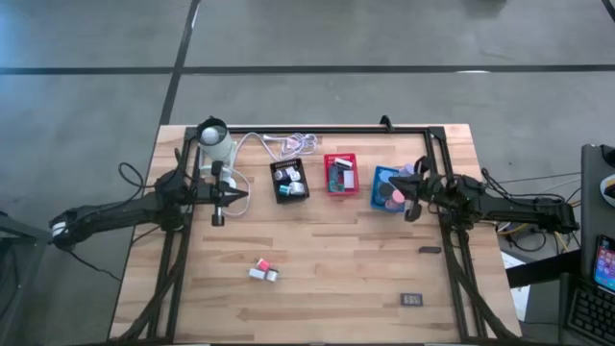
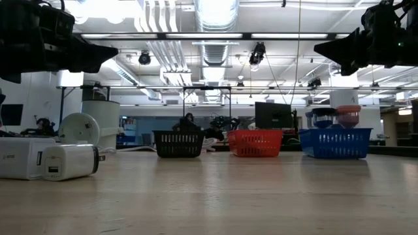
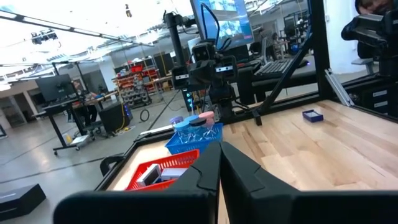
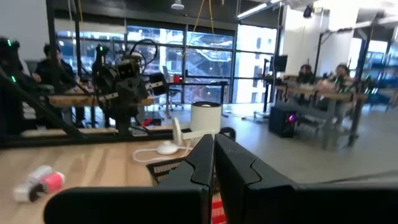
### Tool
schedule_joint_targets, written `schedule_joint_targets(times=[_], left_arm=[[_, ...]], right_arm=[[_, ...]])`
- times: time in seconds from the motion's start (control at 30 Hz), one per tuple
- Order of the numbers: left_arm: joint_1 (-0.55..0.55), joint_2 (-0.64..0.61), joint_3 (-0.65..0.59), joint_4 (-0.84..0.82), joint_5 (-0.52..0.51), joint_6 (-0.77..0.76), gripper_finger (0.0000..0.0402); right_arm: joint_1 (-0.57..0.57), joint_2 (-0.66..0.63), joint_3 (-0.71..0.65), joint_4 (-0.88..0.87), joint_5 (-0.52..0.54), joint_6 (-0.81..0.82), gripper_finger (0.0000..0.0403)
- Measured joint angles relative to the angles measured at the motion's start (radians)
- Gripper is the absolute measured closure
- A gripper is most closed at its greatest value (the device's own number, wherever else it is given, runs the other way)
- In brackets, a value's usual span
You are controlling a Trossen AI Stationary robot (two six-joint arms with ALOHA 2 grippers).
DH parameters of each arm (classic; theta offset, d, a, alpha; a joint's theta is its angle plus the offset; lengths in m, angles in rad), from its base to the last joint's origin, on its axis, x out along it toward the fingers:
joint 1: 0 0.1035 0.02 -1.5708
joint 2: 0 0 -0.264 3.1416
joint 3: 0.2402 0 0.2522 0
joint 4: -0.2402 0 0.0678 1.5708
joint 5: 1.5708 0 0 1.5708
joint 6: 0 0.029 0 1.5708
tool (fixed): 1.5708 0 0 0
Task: Pick & Place Office items
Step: Put the violet digital clock into the red bin
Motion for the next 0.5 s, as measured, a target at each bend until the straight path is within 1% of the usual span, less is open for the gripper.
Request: schedule_joint_targets(times=[0.07, 0.1, 0.23, 0.4, 0.5], left_arm=[[0.0, 0.0, 0.0, 0.0, 0.0, -0.002, 0.0389], [0.0, 0.0, 0.0, 0.0, 0.0, -0.002, 0.0389], [0.0, 0.0, 0.003, 0.0, -0.003, 0.017, 0.0391], [0.0, 0.0, 0.003, 0.0, -0.009, 0.034, 0.0393], [0.0, 0.0, 0.003, 0.0, -0.01, 0.051, 0.0391]], right_arm=[[0.0, 0.0, 0.01, -0.017, 0.0, 0.047, 0.0394], [0.0, 0.003, 0.034, -0.056, -0.001, 0.06, 0.0394], [0.007, 0.054, 0.192, -0.292, -0.001, 0.11, 0.0394], [0.028, 0.199, 0.443, -0.59, -0.002, 0.213, 0.0394], [0.053, 0.318, 0.603, -0.849, -0.002, 0.328, 0.0394]])
